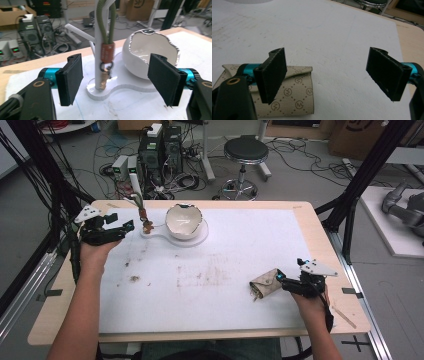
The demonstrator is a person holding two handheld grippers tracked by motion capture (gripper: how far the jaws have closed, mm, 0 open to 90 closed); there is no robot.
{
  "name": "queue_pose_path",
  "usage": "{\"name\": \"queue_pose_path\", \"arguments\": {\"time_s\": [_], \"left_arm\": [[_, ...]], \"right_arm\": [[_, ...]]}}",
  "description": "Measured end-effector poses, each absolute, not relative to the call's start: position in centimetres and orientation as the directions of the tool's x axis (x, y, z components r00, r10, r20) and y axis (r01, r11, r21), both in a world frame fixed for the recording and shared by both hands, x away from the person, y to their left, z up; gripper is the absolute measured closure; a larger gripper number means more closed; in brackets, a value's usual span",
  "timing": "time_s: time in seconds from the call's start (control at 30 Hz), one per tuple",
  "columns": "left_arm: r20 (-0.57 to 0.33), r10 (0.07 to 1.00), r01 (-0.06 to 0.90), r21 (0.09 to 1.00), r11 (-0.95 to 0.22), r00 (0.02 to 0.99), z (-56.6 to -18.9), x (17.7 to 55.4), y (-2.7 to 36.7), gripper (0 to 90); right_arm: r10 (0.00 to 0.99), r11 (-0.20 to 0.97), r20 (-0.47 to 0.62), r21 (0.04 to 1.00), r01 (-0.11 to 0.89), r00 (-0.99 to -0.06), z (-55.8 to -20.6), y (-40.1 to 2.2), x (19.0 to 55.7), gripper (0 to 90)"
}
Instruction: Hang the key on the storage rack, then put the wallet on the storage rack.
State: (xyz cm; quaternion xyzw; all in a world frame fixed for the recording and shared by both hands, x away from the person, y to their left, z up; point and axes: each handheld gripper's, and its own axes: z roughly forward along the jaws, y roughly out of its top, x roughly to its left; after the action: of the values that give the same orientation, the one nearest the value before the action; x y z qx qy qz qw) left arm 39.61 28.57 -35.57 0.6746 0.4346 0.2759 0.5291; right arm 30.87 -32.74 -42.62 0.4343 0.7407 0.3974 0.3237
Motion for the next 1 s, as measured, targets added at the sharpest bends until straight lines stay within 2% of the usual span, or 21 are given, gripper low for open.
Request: {"name": "queue_pose_path", "arguments": {"time_s": [0.37,0.57,1.0], "left_arm": [[-0.088,0.842,0.253,0.966,-0.059,0.532,-35.8,38.0,29.5,18.8],[-0.082,0.811,0.252,0.964,-0.082,0.58,-36.1,37.4,29.1,17.7],[-0.082,0.783,0.244,0.965,-0.092,0.617,-36.3,37.2,27.8,16.5]], "right_arm": [[0.889,0.316,-0.136,0.873,0.371,-0.437,-42.5,-31.8,31.9,17.1],[0.889,0.308,-0.127,0.877,0.37,-0.439,-42.6,-31.8,32.3,17.1],[0.898,0.296,-0.125,0.881,0.37,-0.421,-42.4,-32.1,32.3,17.1]]}}
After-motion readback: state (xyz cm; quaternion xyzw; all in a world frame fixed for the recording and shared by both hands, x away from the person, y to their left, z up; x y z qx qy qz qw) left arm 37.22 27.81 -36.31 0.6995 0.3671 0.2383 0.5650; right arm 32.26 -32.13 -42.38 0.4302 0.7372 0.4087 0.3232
